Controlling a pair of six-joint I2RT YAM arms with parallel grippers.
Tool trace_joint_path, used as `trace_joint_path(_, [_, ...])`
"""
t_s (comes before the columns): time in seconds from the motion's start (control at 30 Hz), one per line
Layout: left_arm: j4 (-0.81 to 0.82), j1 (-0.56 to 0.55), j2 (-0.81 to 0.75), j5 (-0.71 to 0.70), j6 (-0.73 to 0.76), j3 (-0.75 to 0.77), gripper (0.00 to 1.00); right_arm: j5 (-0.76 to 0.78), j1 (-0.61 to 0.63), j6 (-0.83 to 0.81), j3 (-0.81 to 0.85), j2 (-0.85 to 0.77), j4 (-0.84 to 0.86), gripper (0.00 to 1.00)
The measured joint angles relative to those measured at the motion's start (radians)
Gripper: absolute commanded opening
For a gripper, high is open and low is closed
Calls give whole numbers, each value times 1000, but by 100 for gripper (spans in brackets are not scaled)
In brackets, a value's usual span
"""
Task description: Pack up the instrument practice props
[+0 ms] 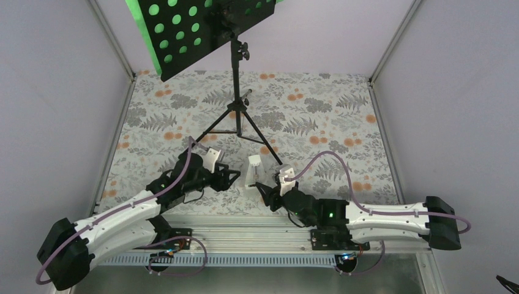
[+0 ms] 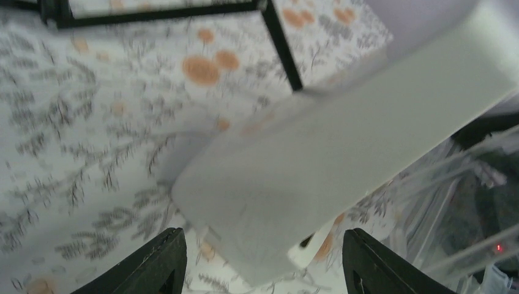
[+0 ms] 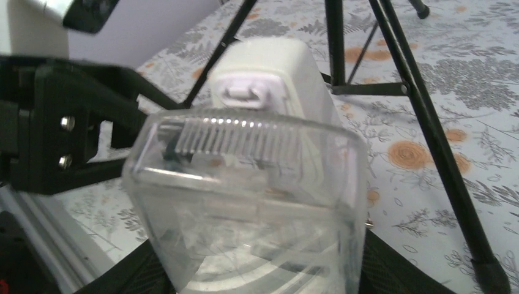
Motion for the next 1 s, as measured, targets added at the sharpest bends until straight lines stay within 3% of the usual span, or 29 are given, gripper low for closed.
trace_joint_path(0.2, [95, 0, 108, 54, -6, -89, 60, 29, 0, 23, -22, 20, 18, 44])
trace_joint_path(0.5, [248, 0, 310, 123, -19, -97, 58, 48, 0, 33, -22, 19, 6, 45])
trace_joint_path(1.0, [402, -9, 400, 177, -62, -97, 56, 74, 0, -53, -28, 17, 89, 46])
